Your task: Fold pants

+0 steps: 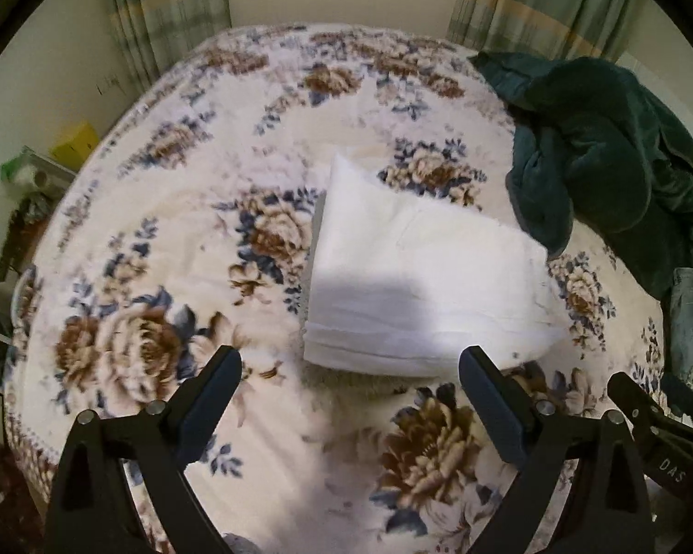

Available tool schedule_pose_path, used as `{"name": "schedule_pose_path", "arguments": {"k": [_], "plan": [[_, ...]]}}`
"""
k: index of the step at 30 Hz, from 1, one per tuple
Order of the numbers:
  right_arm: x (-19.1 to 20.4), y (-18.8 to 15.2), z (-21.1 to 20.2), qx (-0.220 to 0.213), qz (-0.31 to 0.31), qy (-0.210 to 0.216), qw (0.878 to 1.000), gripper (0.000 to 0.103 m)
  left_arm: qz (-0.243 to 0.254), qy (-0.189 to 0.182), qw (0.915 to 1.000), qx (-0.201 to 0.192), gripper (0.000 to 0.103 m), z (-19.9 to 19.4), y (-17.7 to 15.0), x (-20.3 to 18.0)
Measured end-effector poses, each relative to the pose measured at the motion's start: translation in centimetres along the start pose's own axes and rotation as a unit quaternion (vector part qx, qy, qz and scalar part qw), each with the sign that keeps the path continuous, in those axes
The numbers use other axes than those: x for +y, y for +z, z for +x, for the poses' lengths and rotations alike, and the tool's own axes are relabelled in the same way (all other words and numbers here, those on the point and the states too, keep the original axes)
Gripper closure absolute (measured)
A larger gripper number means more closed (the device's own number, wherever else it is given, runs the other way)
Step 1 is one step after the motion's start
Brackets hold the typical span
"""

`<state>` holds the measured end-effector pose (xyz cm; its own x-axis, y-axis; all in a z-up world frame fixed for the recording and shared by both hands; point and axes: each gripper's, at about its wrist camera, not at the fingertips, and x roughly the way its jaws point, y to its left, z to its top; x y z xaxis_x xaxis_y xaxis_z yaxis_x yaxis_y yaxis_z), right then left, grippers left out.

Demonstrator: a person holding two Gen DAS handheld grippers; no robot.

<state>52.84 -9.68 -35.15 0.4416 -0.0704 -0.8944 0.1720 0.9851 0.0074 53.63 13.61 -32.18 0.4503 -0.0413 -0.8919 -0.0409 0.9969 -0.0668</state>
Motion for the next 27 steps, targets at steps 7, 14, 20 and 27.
{"name": "schedule_pose_path", "arguments": {"k": [7,14,20,27], "plan": [[-1.1,-1.1,-11.1,-0.042,-0.005,0.005,0.999,0.0,0.014,0.013,0.9987,-0.046,0.007,-9.0,-1.9,-1.8],[-3.4,-3.5,-21.6,-0.079,-0.01,0.019,0.997,0.0,0.01,0.02,0.9959,-0.088,0.007,-18.2,-5.0,-3.4],[-5.2,-5.9,-30.5,-0.117,-0.028,0.036,0.992,0.0,0.005,0.025,0.9918,-0.125,0.007,-25.9,-7.9,-4.5],[-6.9,-8.7,-40.3,-0.156,-0.057,0.061,0.984,0.0,-0.004,0.037,0.9873,-0.154,0.007,-32.8,-10.9,-5.6]]}}
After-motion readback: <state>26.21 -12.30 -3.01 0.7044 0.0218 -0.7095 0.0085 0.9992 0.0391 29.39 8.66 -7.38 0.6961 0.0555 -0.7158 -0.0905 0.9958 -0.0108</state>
